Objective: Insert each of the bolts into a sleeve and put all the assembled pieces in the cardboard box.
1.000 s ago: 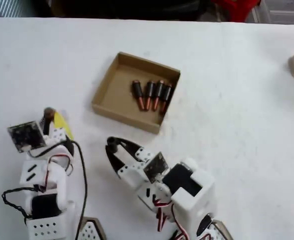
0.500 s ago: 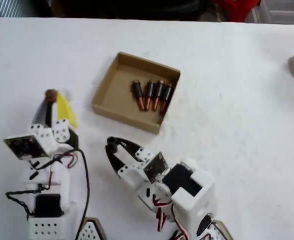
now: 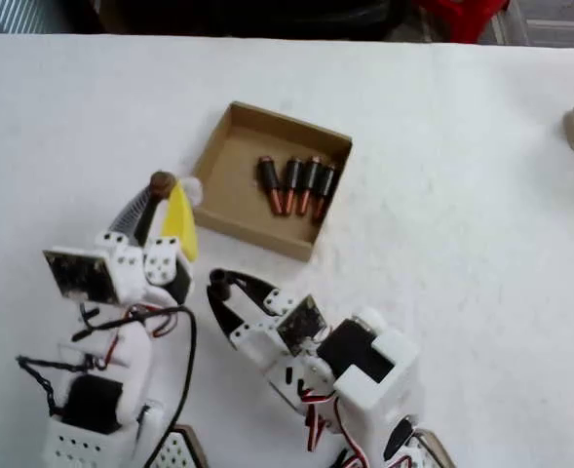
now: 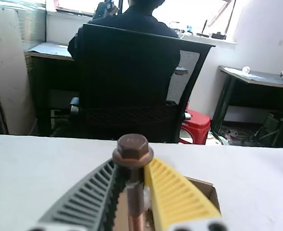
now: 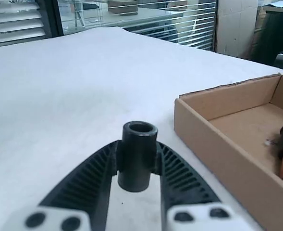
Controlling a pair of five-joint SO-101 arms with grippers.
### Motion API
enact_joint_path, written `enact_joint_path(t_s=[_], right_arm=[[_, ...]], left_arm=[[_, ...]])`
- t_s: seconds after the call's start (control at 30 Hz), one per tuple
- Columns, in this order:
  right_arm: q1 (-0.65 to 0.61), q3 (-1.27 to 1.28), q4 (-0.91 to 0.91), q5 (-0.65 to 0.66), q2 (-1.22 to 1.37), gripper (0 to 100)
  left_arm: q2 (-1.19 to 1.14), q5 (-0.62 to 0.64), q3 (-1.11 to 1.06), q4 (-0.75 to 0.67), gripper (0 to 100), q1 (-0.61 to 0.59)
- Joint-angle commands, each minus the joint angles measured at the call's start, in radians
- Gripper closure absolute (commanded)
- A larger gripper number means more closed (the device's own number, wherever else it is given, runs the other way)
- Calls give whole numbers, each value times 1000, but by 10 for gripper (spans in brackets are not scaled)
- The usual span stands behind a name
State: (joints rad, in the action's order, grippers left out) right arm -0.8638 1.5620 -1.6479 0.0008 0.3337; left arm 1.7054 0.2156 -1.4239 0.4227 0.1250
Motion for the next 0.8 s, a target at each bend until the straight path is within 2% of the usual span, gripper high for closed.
enact_joint_path(t_s=[0.0,0.1,0.23,0.3,0.43,0.57,0.77], right_arm=[[-4,-28,4,-5,2,982],[-4,-28,4,-5,2,982],[-2,-28,4,-5,2,982],[-2,-28,4,-5,2,982],[-2,-28,4,-5,2,982],[-2,-28,8,-5,2,982],[-2,-31,36,-3,2,982]], left_arm=[[-306,-12,206,2,978,15],[-503,-11,298,2,977,18],[-636,-11,374,2,977,22],[-653,-5,381,2,977,24],[-653,92,356,49,977,59],[-653,100,316,72,977,128],[-653,101,253,49,977,137]])
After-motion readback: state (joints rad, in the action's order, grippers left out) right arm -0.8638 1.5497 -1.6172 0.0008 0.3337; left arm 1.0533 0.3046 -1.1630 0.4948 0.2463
